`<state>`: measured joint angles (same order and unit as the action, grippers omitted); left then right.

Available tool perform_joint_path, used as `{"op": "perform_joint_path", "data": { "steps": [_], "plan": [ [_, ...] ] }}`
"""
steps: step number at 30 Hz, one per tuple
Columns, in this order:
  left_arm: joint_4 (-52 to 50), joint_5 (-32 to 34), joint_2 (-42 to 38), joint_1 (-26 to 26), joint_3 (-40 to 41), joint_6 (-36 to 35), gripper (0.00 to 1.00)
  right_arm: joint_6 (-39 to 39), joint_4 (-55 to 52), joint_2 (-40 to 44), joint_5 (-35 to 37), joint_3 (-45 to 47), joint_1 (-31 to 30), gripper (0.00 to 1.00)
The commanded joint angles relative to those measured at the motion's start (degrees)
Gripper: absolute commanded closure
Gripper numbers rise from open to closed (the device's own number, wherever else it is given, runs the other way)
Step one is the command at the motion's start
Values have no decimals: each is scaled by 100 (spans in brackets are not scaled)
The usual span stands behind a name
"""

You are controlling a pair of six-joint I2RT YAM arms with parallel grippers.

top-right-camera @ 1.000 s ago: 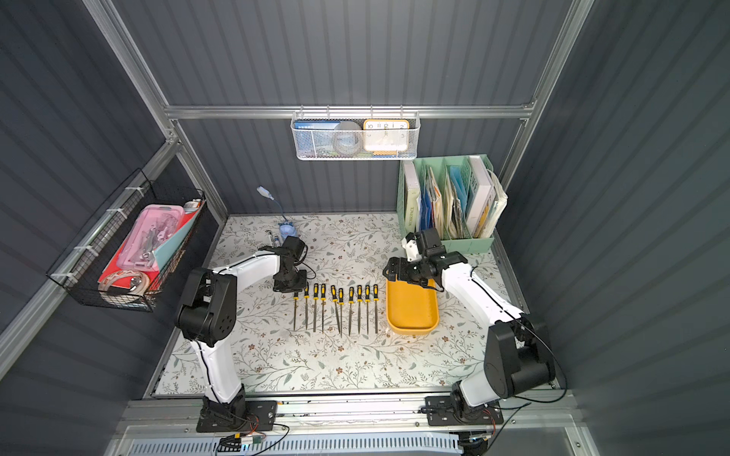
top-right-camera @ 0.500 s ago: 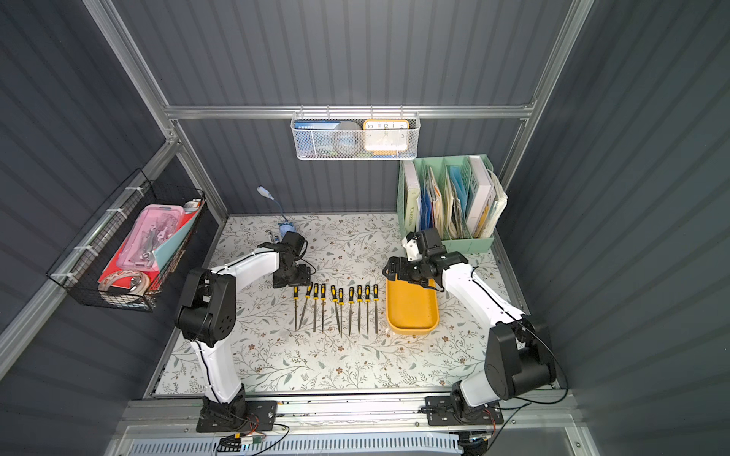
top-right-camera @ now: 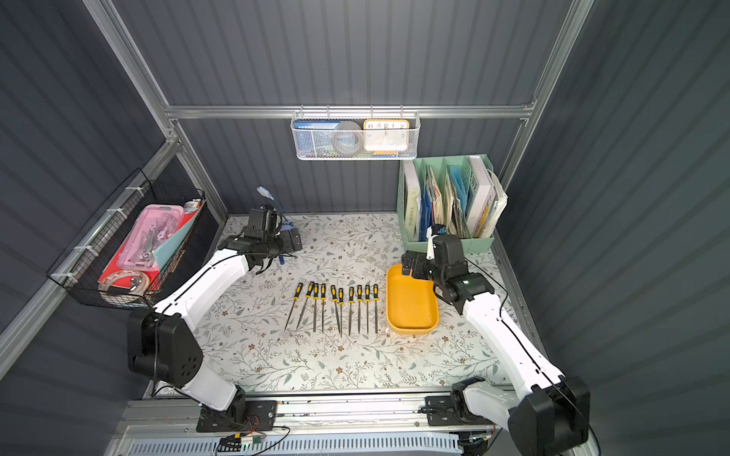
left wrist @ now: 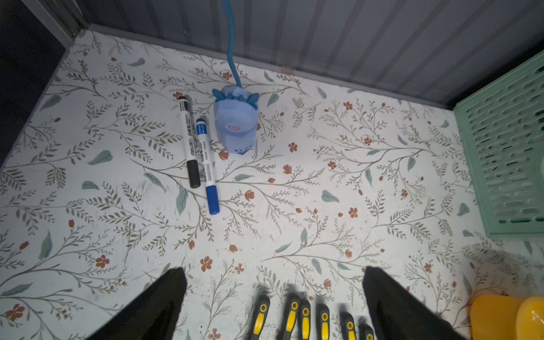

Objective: Take the file tool out of the storage box
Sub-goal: Reset both arms

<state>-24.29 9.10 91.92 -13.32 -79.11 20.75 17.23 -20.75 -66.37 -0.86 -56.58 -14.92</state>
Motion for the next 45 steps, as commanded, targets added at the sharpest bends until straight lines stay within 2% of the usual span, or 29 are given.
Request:
{"op": "perform_joint_path", "data": {
  "steps": [1, 4, 7, 10, 14, 17, 22, 26, 30, 38, 41, 45],
  "plan": [
    [234, 126, -54, 48, 126, 21, 0, -46, 17, -16, 448, 33, 56, 1],
    [995, 186, -462, 84, 790, 25, 0, -43, 84, 17, 730, 174, 94, 1],
    [2346, 469, -1166, 240, 1799, -46, 0, -100, 290, 125, 1353, 524, 142, 1],
    [3747, 705, -1721, 609, 2724, -308, 0, -447, 671, 294, 1766, 1084, 189, 1],
    [4880, 708, -1753, 1164, 3513, -286, 0, -678, 839, 411, 2324, 1628, 250, 1],
    [5742, 1039, -1609, 1207, 4026, -643, 0, -817, 1257, 578, 2582, 2045, 334, 1],
    [7883, 1164, -1317, 1268, 4804, -1134, 0, -1340, 3151, 809, 2505, 3154, 636, 1],
    [8838, 718, -726, 1288, 4872, -1274, 0, -1387, 4052, 744, 2017, 3698, 1061, 1],
    [9745, 708, -337, 1290, 5101, -1654, 0, -1379, 5403, 269, 1737, 4096, 1289, 1],
    [10790, 412, 246, 1323, 5406, -1792, 0, -1413, 6567, -1226, 1034, 3611, 1426, 1],
    [10889, 321, 314, 1365, 5434, -1764, 0, -1470, 7098, -1849, 786, 3625, 1439, 1],
    [11364, 223, 594, 1385, 5539, -1788, 0, -1398, 7612, -2316, 1124, 3556, 1438, 1]
  ]
}}
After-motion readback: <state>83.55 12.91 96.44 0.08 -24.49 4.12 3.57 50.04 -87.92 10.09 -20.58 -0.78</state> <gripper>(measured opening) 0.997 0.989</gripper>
